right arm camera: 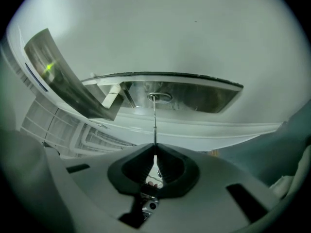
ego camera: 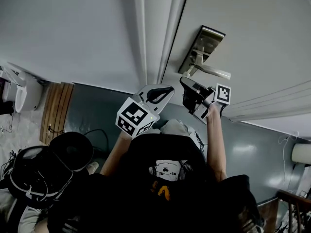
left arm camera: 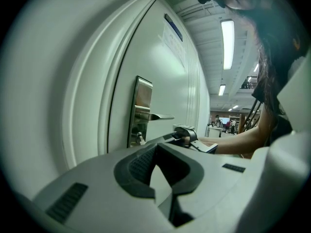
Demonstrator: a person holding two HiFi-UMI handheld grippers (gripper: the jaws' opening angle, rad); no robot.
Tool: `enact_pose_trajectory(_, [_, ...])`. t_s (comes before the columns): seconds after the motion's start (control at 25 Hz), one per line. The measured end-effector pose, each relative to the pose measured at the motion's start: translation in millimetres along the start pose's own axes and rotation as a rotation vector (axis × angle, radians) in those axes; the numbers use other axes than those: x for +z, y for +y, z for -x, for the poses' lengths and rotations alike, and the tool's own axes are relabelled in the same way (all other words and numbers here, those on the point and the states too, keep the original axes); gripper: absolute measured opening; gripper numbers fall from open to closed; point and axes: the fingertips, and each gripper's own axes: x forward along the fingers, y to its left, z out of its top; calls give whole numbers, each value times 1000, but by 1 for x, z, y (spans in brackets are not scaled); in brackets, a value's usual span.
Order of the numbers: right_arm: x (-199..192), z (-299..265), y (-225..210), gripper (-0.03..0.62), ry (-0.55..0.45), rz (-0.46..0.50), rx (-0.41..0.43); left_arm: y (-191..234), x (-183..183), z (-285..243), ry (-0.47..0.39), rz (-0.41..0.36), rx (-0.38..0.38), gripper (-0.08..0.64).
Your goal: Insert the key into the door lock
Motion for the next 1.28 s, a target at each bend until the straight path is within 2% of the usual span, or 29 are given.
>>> enact_pose_trajectory(0.12, [0,-2,1,18,20,-33,33,2,0,2,-1,5,3,14])
enact_pose_trajectory(0.36, [-3,10,12,18,103,-132,158,-3,2,-1,-4,7,10,14])
enact_pose_trajectory(0.52, [-3,10,10,18,145,-118,134,-4,2,-2,0,7,9,14])
enact_pose_trajectory(0.72, [-7,14,17,18,187,-162,199,-11,4,-1,1,-3,4,14])
enact_pose_trajectory(1.0, [-16,17,22,18,268,-145,178,-27,8,-3,-3,-9,5,14])
enact_pose_trajectory(1.28, [-8,12,15,18,246,-162,173,-17,7,-7,20,3,1,14])
